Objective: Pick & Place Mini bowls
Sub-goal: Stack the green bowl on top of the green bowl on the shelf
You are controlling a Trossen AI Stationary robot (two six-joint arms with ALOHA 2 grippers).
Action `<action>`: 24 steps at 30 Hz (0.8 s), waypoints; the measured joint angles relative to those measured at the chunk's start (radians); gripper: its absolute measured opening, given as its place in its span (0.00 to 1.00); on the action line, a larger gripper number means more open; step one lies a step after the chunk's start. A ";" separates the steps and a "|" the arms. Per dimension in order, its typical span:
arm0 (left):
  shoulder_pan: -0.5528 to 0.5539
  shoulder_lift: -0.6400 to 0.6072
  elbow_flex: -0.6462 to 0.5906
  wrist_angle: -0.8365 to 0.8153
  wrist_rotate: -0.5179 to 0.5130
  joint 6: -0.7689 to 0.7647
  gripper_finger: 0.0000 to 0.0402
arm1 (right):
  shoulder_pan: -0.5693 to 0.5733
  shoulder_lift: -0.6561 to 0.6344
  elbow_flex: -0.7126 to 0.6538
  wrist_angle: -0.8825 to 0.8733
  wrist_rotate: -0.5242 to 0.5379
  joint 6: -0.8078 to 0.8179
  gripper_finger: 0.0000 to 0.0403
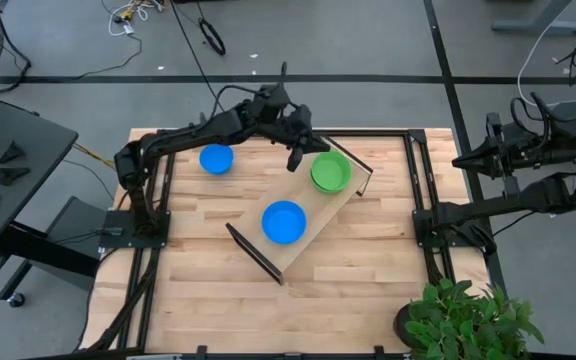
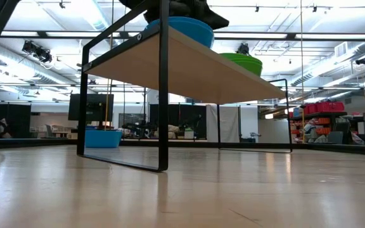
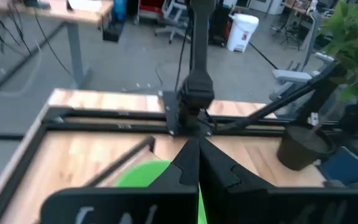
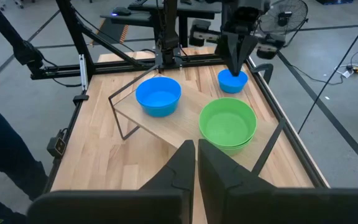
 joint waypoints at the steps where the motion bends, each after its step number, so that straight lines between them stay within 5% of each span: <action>1: 0.004 0.000 -0.008 0.018 0.001 0.012 0.00 | 0.000 0.000 0.000 0.000 0.000 0.000 0.06; 14: 0.015 0.015 -0.034 0.019 -0.006 0.211 0.00 | 0.000 0.000 0.000 0.000 0.000 0.000 0.06; 24: 0.013 0.062 -0.034 -0.031 -0.003 0.223 0.00 | 0.000 0.000 0.000 0.000 0.000 0.000 0.06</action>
